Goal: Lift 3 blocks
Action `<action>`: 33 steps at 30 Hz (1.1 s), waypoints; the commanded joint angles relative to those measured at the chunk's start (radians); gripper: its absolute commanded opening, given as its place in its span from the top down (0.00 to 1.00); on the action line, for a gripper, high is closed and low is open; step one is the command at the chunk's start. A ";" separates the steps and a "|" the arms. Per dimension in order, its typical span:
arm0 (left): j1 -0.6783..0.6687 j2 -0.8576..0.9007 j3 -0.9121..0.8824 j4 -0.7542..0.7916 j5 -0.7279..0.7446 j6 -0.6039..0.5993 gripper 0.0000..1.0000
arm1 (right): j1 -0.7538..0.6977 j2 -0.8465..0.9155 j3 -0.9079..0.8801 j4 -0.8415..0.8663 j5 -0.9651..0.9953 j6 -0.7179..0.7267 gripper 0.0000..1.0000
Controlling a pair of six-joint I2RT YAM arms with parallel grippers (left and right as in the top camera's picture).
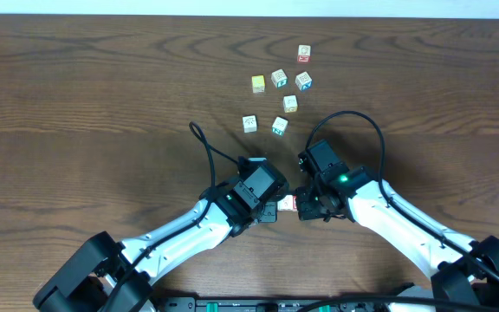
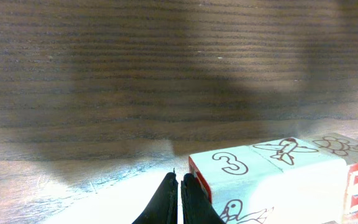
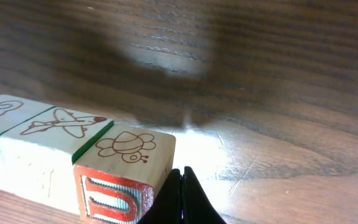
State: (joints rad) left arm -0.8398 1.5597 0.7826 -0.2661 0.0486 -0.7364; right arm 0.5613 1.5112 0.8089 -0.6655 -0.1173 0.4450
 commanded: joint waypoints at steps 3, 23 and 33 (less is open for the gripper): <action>-0.029 -0.038 0.069 0.042 0.098 0.001 0.93 | 0.043 -0.038 0.039 0.023 -0.161 0.004 0.99; -0.029 -0.047 0.098 0.011 0.100 0.002 0.93 | 0.043 -0.042 0.042 0.018 -0.177 0.026 0.99; -0.029 -0.061 0.101 0.008 0.100 0.002 0.93 | 0.043 -0.042 0.057 0.002 -0.180 0.026 0.99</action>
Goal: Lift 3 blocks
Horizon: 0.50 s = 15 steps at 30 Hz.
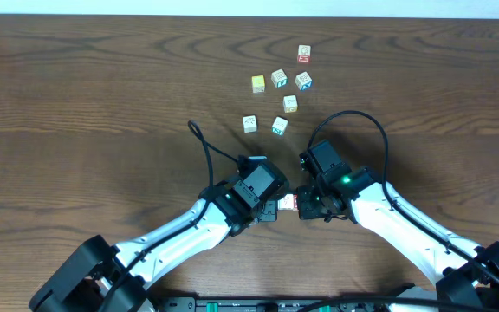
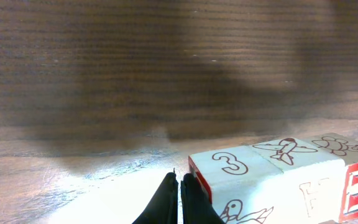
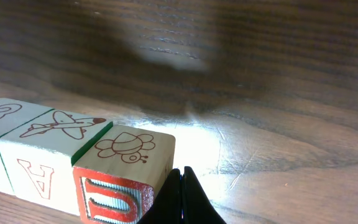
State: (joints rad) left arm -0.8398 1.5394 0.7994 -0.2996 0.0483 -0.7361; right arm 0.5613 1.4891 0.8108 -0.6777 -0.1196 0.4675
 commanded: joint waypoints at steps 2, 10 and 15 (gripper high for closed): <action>-0.029 -0.045 0.085 0.039 0.100 0.002 0.93 | 0.043 -0.019 0.070 0.000 -0.177 0.003 0.99; -0.029 -0.074 0.087 0.023 0.090 0.009 0.93 | 0.043 -0.019 0.109 -0.019 -0.177 -0.001 0.99; -0.029 -0.093 0.091 0.019 0.089 0.018 0.93 | 0.043 -0.019 0.125 -0.023 -0.177 -0.001 0.99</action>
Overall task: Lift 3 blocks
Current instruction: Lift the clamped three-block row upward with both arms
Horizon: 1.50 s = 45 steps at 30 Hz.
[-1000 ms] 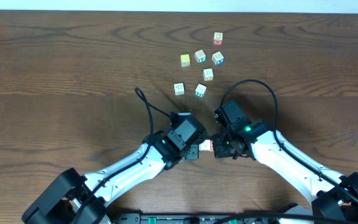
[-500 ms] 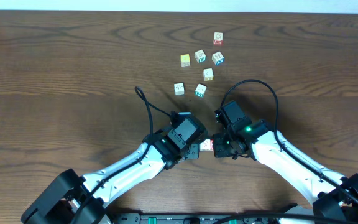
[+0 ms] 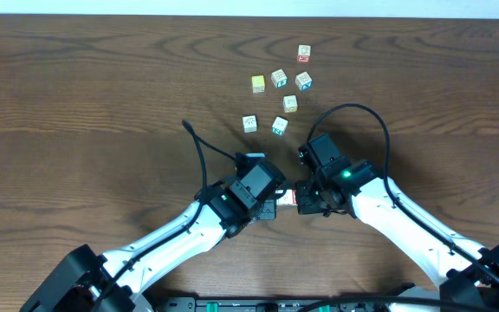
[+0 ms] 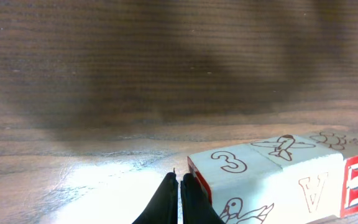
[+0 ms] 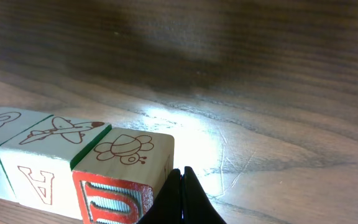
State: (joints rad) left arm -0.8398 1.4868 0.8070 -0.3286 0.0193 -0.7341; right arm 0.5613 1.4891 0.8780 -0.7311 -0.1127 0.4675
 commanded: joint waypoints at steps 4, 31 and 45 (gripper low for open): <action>-0.029 -0.042 0.094 0.040 0.117 0.021 0.93 | 0.043 -0.029 0.069 0.021 -0.184 -0.001 0.99; -0.029 -0.051 0.150 -0.012 0.099 0.034 0.93 | 0.043 -0.143 0.076 -0.018 -0.166 -0.004 0.99; -0.029 -0.053 0.195 -0.053 0.091 0.053 0.93 | 0.043 -0.143 0.140 -0.060 -0.164 -0.005 0.99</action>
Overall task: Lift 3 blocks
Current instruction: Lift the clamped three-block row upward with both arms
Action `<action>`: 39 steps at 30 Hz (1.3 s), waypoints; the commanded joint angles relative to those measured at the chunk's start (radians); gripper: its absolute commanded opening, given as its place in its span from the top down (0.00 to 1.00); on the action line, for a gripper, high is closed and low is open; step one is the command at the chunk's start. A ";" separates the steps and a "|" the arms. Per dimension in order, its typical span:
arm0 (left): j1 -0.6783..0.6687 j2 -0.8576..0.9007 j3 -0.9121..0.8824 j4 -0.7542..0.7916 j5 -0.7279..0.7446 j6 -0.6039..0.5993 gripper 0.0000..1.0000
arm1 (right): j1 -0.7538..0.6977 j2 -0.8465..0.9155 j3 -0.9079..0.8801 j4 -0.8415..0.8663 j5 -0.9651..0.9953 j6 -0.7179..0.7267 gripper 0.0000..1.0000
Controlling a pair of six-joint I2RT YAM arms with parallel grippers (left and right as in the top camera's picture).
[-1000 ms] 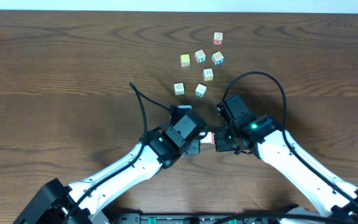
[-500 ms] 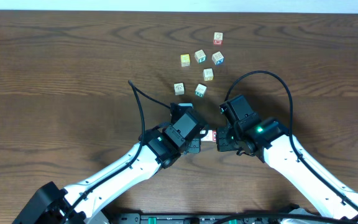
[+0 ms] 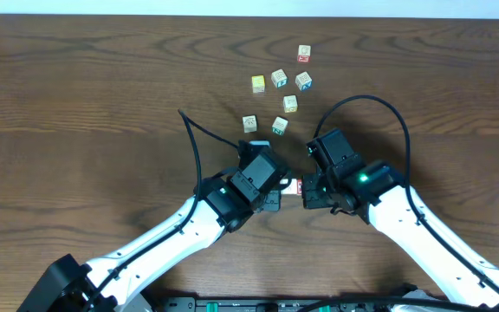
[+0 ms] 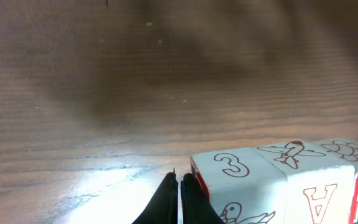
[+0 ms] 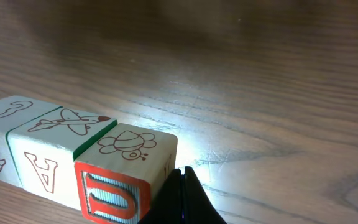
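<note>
Three wooden blocks form one row: a "3" block point(image 4: 235, 177), an airplane "A" block point(image 4: 309, 180) and a bee "U" block point(image 5: 126, 171). The row point(image 3: 294, 187) is pinched end to end between my two grippers. My left gripper point(image 4: 180, 182) is shut, its side pressed against the "3" end. My right gripper point(image 5: 180, 178) is shut against the "U" end. In both wrist views the table lies well below the row, which looks held off the wood.
Several loose letter blocks point(image 3: 280, 79) are scattered on the brown wooden table point(image 3: 76, 104) at the back, the nearest point(image 3: 280, 126) just beyond my left wrist. Black cables point(image 3: 199, 143) arc over both arms.
Both shut grippers and the pinched row have shifted toward the far side in the overhead view. In the wrist views the table surface has dropped farther below the blocks.
At first the three-block row sat low on the table, pressed between my two shut grippers. At each later moment the "A" and "U" front faces showed more and the wood receded. Now the row sits higher and nearer the loose blocks.
</note>
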State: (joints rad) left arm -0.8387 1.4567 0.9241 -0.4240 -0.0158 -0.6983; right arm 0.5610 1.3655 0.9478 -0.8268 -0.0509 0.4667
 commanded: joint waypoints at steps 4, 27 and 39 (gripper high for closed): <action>-0.031 -0.023 0.085 0.037 0.126 0.021 0.93 | 0.043 -0.019 0.081 0.029 -0.226 -0.004 0.99; -0.031 -0.023 0.159 -0.025 0.103 0.044 0.93 | 0.043 -0.027 0.120 -0.011 -0.218 -0.012 0.99; -0.031 -0.064 0.163 -0.032 0.087 0.048 0.93 | 0.043 -0.040 0.153 -0.049 -0.193 -0.019 0.99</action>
State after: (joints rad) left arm -0.8375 1.4319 1.0122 -0.4995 -0.0566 -0.6567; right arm 0.5606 1.3495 1.0504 -0.9104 -0.0177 0.4633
